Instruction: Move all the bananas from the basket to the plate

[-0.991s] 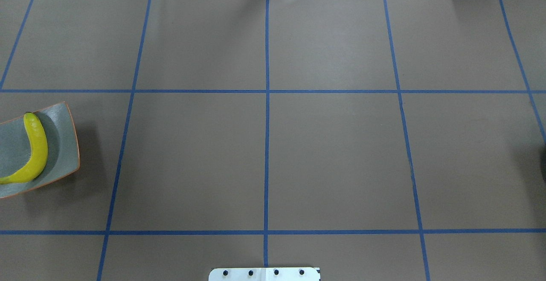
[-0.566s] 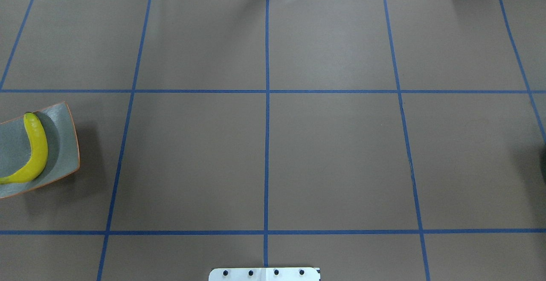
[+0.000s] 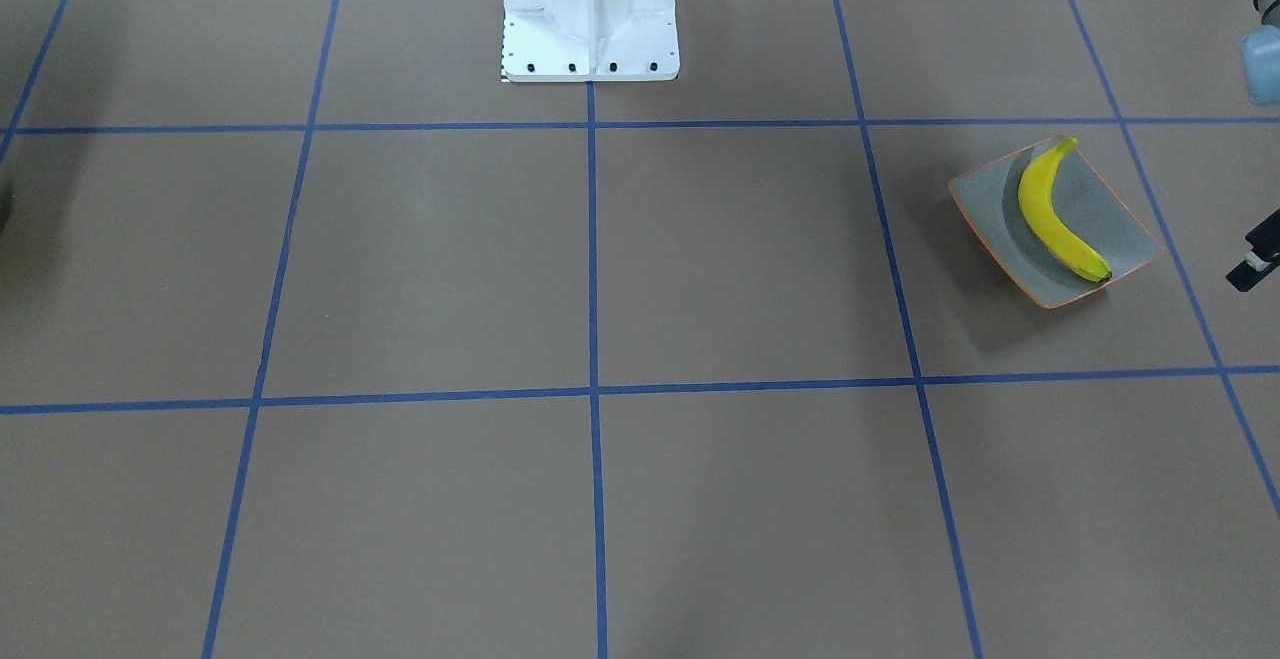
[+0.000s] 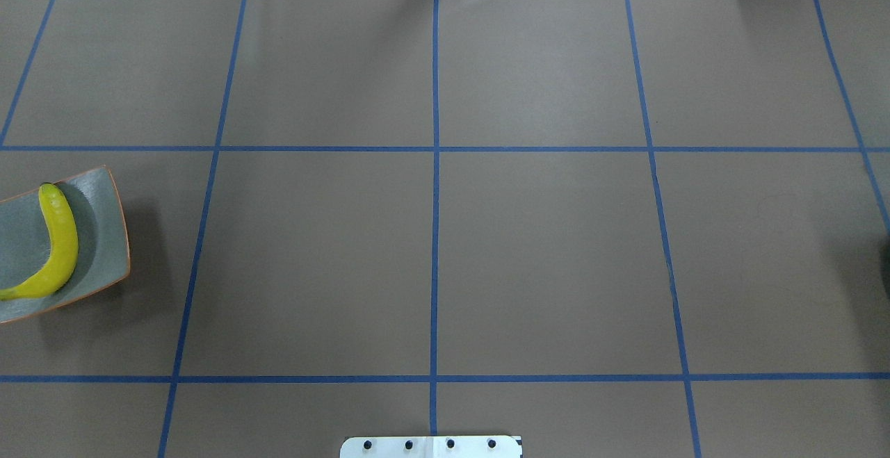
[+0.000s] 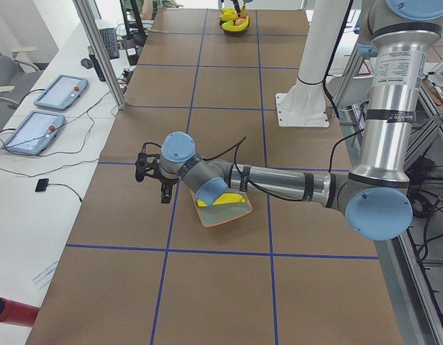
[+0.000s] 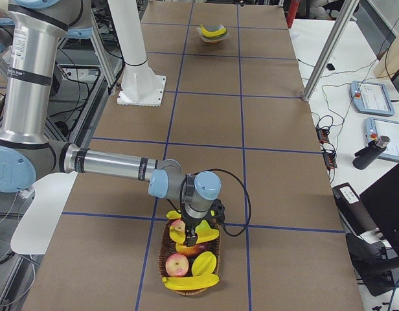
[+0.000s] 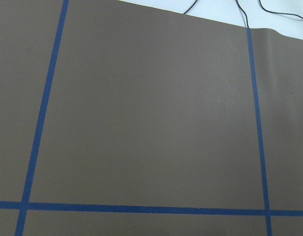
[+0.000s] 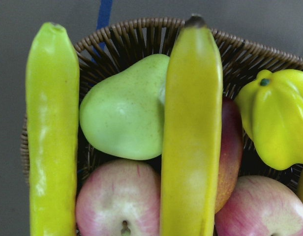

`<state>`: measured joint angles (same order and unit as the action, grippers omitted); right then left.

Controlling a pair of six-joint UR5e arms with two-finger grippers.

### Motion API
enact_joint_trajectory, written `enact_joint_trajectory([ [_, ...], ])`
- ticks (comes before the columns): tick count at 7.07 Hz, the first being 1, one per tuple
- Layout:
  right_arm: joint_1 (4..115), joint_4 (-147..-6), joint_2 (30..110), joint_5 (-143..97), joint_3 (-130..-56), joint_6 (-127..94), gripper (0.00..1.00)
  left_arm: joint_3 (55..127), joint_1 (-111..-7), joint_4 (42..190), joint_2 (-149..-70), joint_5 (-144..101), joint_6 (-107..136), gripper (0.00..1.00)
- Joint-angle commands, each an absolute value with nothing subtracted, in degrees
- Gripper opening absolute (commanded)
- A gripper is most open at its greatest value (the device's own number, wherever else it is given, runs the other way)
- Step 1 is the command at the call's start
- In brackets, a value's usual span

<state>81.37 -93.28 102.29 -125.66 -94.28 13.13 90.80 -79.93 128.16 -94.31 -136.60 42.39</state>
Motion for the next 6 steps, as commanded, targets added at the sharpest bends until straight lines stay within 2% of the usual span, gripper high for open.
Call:
enact_joint_trajectory([
  [1, 81.30, -93.60, 102.22, -124.72, -94.04, 13.97, 0.98, 90.79, -79.89, 128.32, -94.31, -136.67, 42.36, 1.00],
  [2, 81.30, -93.60, 102.22, -124.54, -93.87, 14.06, 0.85, 90.79, -79.89, 128.32, -94.31, -136.58, 42.36, 1.00],
  [3, 81.21, -93.60, 102.04, -123.93, -93.61, 14.15, 0.77, 90.79, -79.89, 128.41, -94.31, -136.67, 42.36, 1.00],
  [6, 81.12, -93.60, 102.22, -123.75, -93.34, 14.15, 0.76, 90.79, -79.89, 128.41, -94.31, -136.67, 42.45, 1.00],
])
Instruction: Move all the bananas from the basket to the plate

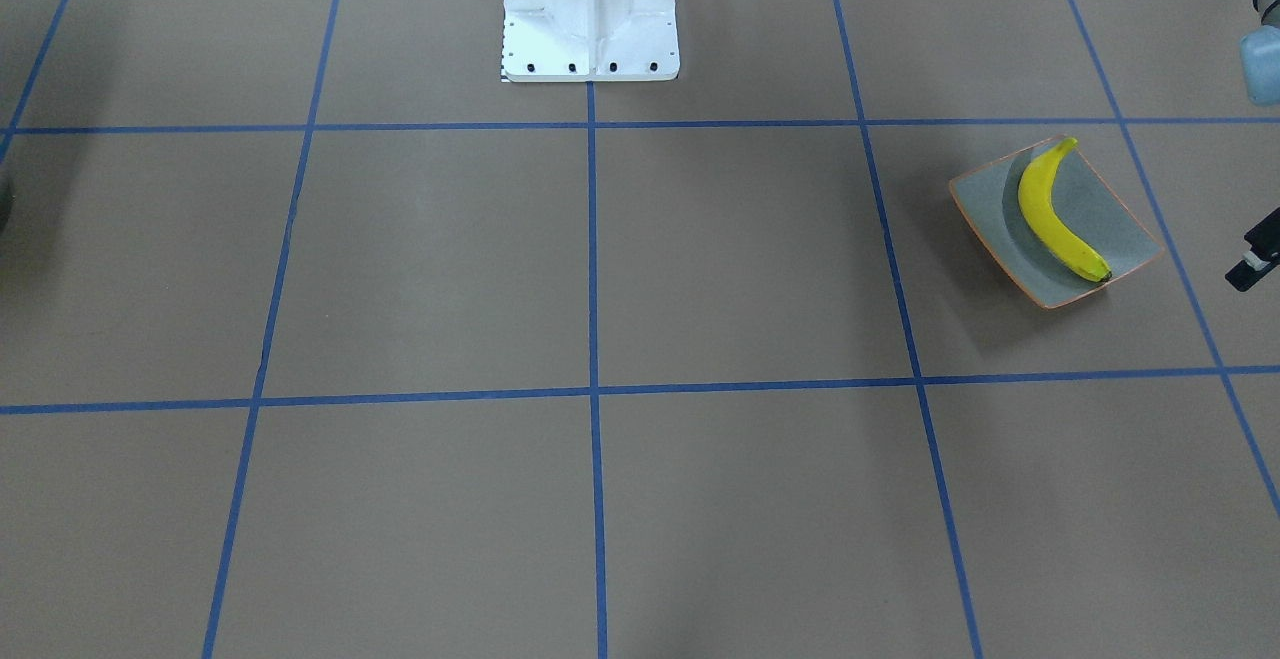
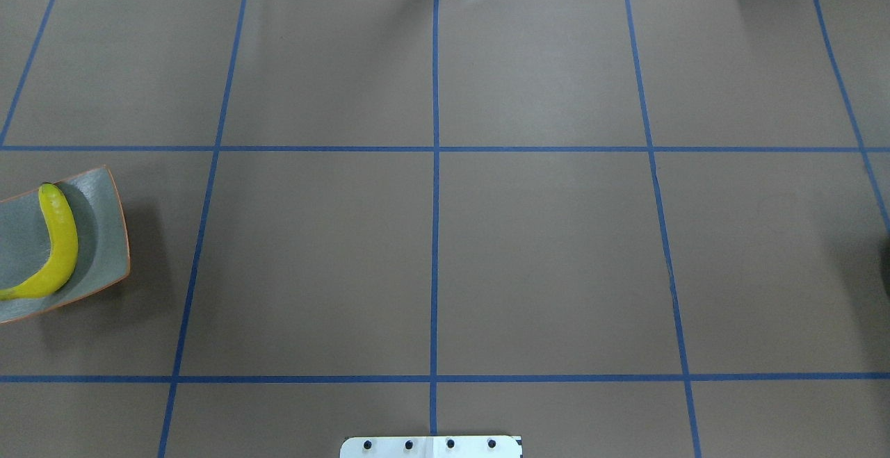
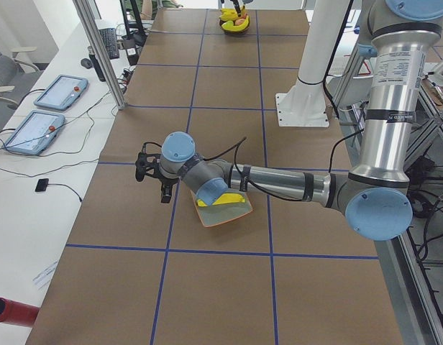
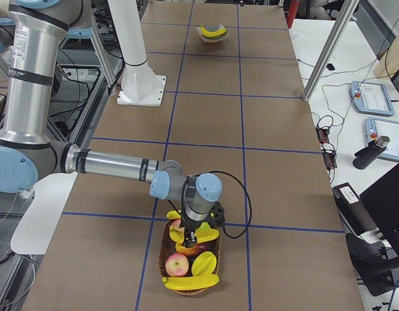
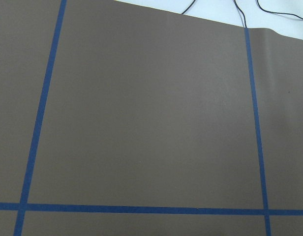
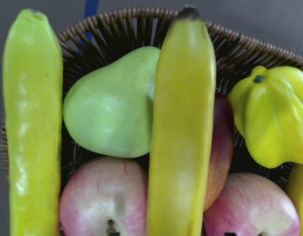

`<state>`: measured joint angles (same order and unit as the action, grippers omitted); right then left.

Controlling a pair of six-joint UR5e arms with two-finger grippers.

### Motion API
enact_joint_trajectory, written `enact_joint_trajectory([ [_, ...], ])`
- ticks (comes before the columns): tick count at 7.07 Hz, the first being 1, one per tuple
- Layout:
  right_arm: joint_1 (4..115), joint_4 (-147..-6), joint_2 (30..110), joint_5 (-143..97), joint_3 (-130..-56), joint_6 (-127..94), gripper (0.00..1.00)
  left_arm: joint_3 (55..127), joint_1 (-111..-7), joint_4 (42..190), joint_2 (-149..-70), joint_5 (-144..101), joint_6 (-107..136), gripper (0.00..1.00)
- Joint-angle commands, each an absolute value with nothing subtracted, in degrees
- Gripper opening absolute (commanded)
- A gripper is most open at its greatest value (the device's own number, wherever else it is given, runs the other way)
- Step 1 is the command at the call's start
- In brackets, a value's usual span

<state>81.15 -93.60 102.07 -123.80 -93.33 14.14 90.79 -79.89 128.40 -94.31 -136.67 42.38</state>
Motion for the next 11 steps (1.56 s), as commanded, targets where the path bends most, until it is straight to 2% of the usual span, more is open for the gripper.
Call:
enact_joint_trajectory([
  [1, 81.12, -93.60, 102.13, -123.84, -93.34, 14.06, 0.77, 90.79, -79.89, 129.19, -94.22, -136.76, 42.63, 1.00],
  [8, 80.95, -92.99, 102.13, -123.93, -91.67, 14.15, 0.76, 90.53, -79.89, 129.46, -94.22, -136.76, 42.45, 1.00],
  [10, 80.77, -92.99, 102.13, -124.10, -90.97, 14.06, 0.52, 90.53, -79.89, 129.98, -94.22, -136.76, 42.45, 1.00],
  [11, 80.68, -92.99, 102.13, -124.10, -91.05, 14.24, 0.28, 90.53, -79.89, 129.99, -94.22, -136.76, 42.45, 1.00],
])
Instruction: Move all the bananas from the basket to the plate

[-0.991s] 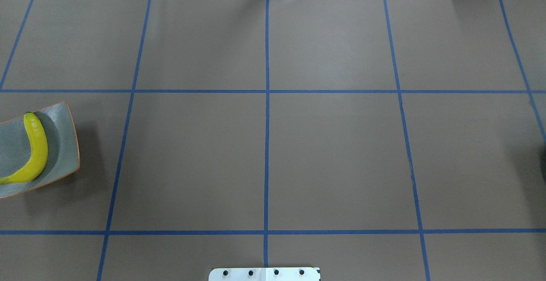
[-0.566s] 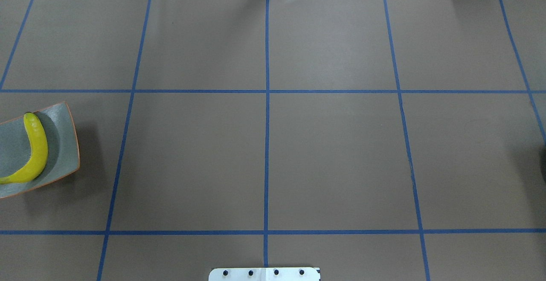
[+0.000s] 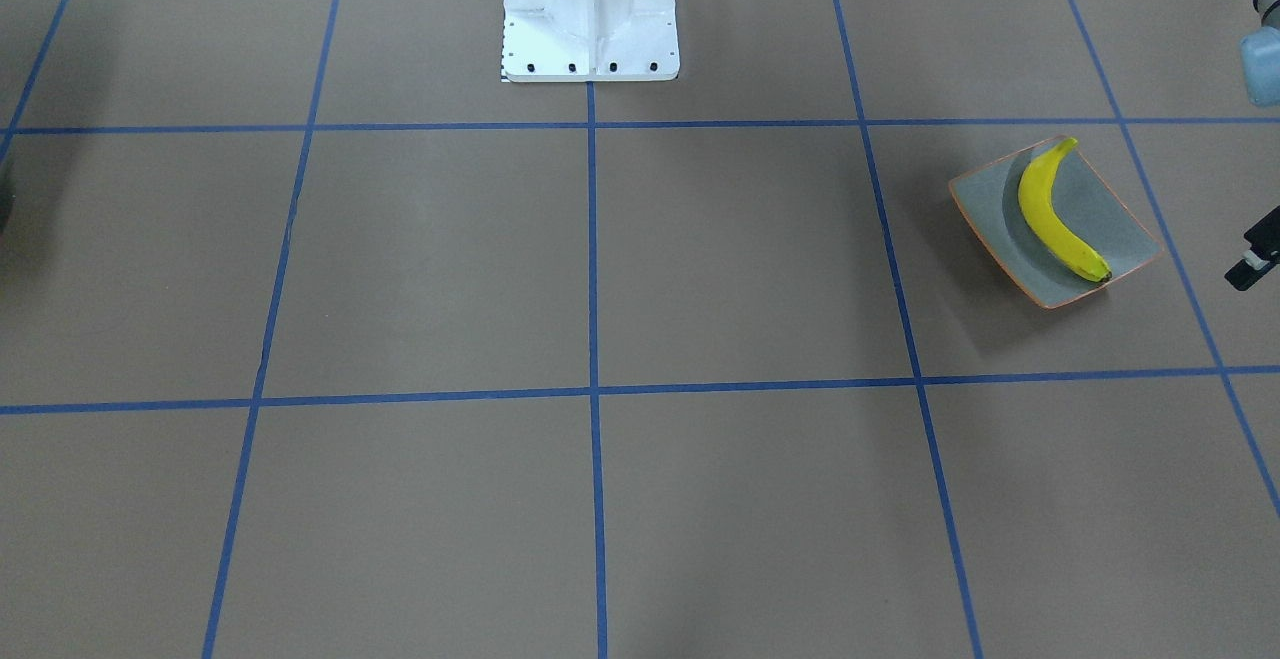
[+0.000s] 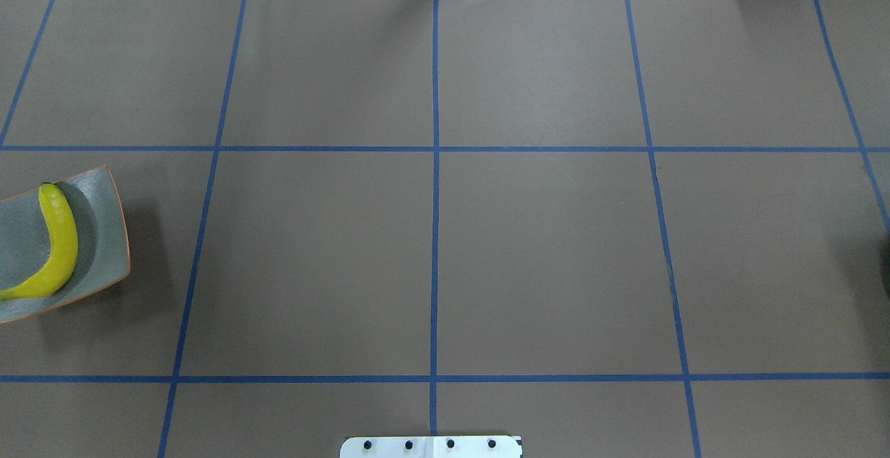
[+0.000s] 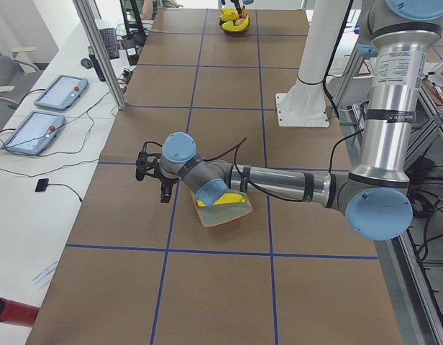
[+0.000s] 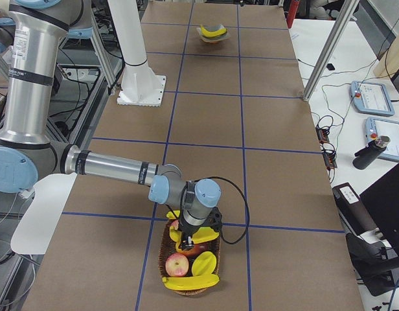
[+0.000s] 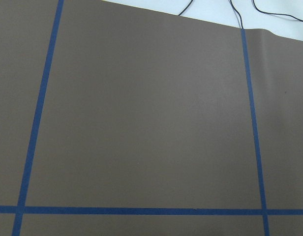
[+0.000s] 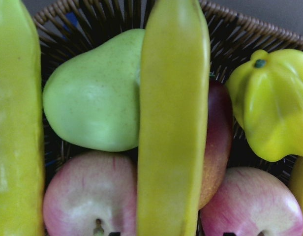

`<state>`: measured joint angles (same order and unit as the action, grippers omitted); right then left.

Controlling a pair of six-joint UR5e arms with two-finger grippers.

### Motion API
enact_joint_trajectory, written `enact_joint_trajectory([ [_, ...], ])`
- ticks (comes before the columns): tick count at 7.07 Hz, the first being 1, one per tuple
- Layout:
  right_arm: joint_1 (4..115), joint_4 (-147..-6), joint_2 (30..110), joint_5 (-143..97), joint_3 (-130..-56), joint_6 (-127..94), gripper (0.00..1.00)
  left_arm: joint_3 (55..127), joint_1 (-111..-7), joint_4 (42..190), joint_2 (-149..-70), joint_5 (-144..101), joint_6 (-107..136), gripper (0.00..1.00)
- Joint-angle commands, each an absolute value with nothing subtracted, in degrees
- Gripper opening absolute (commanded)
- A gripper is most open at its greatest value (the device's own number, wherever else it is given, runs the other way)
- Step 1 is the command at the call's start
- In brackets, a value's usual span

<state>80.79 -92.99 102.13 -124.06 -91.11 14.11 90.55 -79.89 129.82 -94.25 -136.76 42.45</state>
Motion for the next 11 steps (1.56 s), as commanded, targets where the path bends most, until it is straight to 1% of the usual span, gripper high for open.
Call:
enact_joint_trajectory([
  [1, 80.60, -92.99, 102.13, -124.10, -90.97, 16.33, 0.01, 90.53, -79.89, 129.99, -94.22, -136.76, 42.45, 1.00],
  [5, 81.30, -93.34, 102.48, -123.75, -92.02, 17.74, 0.00, 90.53, -79.89, 129.90, -94.31, -136.93, 42.71, 1.00],
  [8, 87.96, -93.69, 101.43, -116.91, -92.11, 22.40, 0.00, 90.61, -79.89, 129.81, -94.31, -137.11, 43.24, 1.00],
  [10, 89.03, -93.95, 94.87, -116.98, -92.03, 21.72, 0.00, 90.53, -79.81, 129.55, -94.31, -137.20, 43.42, 1.00],
  [11, 89.03, -97.26, 89.18, -118.03, -91.33, 21.10, 0.00, 90.35, -79.11, 129.46, -94.57, -137.11, 43.42, 1.00],
])
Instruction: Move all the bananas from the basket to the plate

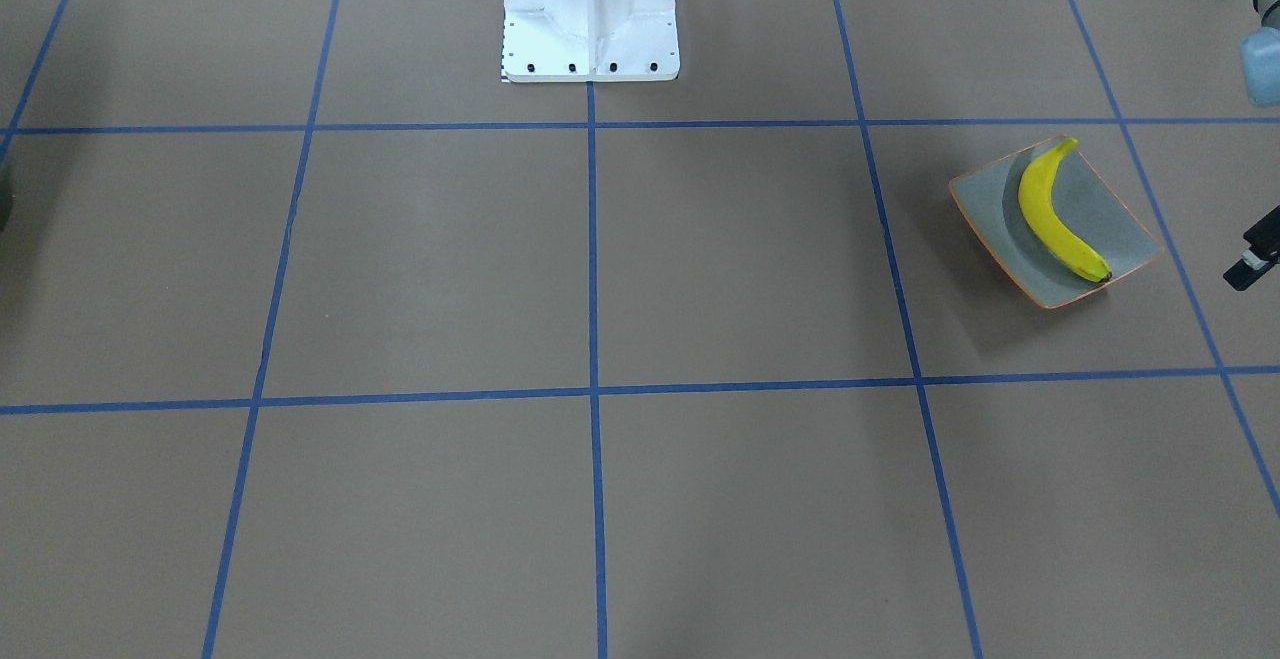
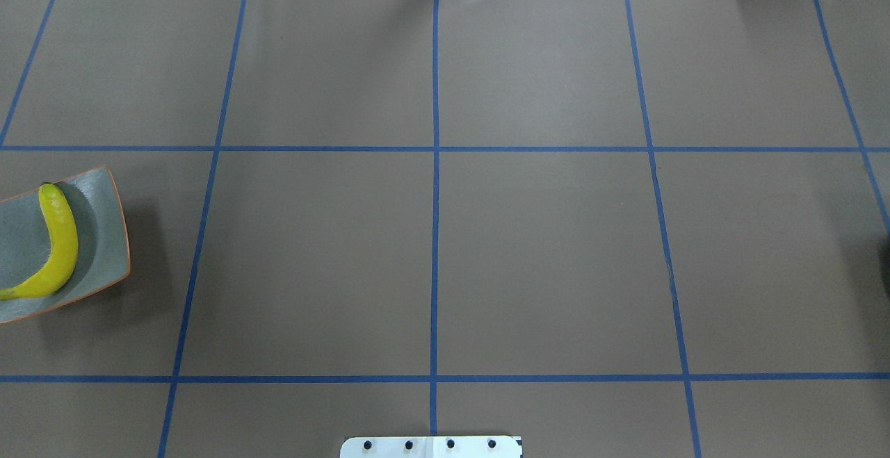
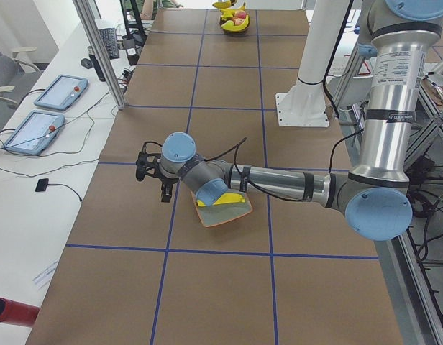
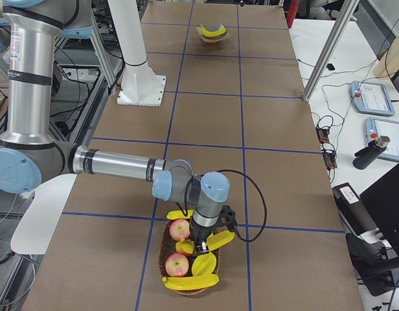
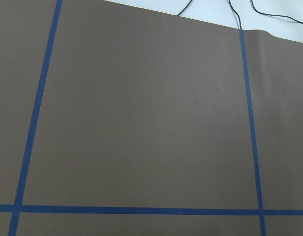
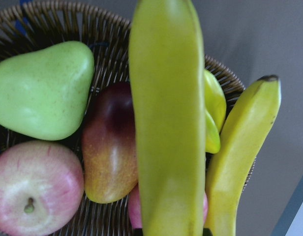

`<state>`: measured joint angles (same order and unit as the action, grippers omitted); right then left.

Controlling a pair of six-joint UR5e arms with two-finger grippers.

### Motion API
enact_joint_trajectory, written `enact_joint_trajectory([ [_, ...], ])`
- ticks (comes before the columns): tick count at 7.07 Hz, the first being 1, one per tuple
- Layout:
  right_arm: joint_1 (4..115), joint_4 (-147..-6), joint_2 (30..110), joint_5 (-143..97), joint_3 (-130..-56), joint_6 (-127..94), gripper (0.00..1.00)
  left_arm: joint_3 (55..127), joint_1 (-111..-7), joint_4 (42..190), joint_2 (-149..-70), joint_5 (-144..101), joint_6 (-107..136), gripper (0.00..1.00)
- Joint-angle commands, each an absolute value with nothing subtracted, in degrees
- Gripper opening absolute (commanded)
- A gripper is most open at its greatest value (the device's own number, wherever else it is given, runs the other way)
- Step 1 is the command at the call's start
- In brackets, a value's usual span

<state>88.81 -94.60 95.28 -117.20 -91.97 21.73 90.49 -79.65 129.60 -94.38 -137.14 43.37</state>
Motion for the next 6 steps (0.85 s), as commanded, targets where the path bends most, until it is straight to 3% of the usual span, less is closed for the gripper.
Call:
enact_joint_trajectory([
  [1, 89.03, -101.04, 81.38, -122.39, -88.53, 19.70, 0.00, 88.70, -78.84, 129.46, -96.83, -137.11, 45.51, 1.00],
  [3, 85.46, -101.52, 72.64, -130.31, -87.63, 7.37, 0.00, 86.06, -74.56, 129.81, -102.37, -136.76, 51.83, 1.00],
  [6, 71.59, -100.03, 61.38, -138.38, -88.85, -13.21, 0.00, 84.98, -67.00, 129.99, -113.16, -136.23, 64.27, 1.00],
])
